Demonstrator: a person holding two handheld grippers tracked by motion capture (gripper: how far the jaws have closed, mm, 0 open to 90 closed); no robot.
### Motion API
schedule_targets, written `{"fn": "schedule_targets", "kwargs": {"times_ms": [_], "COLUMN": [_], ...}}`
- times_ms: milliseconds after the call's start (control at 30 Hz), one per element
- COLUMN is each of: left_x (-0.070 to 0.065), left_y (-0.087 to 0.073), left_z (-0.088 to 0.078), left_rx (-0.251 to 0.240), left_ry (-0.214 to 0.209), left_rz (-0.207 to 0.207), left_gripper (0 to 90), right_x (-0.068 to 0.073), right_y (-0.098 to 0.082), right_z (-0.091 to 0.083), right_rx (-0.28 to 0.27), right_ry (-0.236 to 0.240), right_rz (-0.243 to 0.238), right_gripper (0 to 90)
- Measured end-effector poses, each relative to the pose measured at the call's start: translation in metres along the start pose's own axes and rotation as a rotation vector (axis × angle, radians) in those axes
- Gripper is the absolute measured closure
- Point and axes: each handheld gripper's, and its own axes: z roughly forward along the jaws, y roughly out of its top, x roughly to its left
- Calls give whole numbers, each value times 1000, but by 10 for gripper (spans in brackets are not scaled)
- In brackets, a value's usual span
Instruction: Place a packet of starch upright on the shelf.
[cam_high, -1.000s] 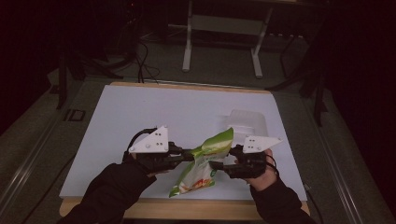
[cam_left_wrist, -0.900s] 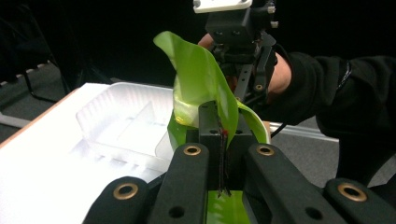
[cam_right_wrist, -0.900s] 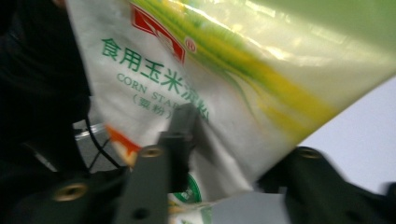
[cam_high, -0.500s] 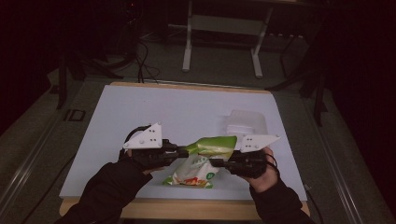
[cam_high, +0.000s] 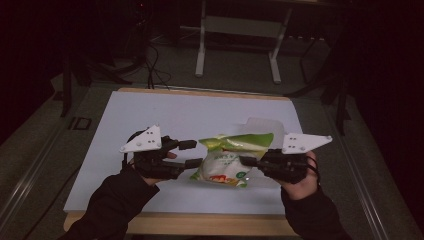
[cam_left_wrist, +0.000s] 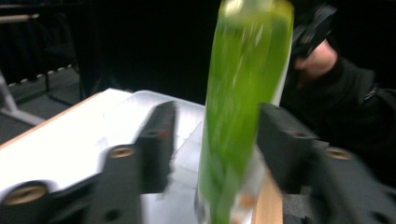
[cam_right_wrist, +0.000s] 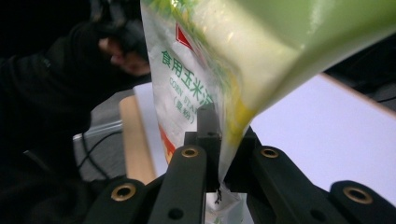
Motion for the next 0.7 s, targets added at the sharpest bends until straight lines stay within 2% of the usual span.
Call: {"fn": "schedule_targets", "kwargs": {"times_ms": [100, 133, 167, 233, 300, 367, 467, 567, 600, 700], "left_x": [0, 1, 2, 4, 5, 7, 9, 9, 10, 10], "left_y": [-4, -8, -10, -16, -20, -30, -38, -43, -48, -54], "left_z": [-1, -1, -1, 1, 1, 2, 1, 1, 0, -2], "left_rx": [2, 23, 26, 19, 13, 25, 24, 36, 44, 40], "left_ry": [10, -8, -11, -9, -3, 36, 54, 73, 87, 86], "left_rz": [-8, -22, -43, -93, -103, -108, -112, -94, -69, -56], "left_gripper": [292, 208, 160, 144, 86, 18, 18, 18, 18, 18], "right_x": [-2, -7, -8, -12, -14, -18, -22, -24, -28, -31], "right_y": [5, 13, 14, 19, 22, 24, 25, 25, 24, 22], "right_z": [-8, -21, -24, -33, -40, -48, -59, -66, -73, -79], "right_rx": [-17, -41, -46, -55, -63, -76, -90, -90, -80, -68], "right_ry": [-25, -55, -62, -83, -107, -127, -153, -166, -184, -200], "right_rz": [-11, -18, -18, -16, -19, -16, -16, -17, -21, -19], "right_gripper": [874, 874, 874, 874, 873, 874, 874, 874, 873, 873]}}
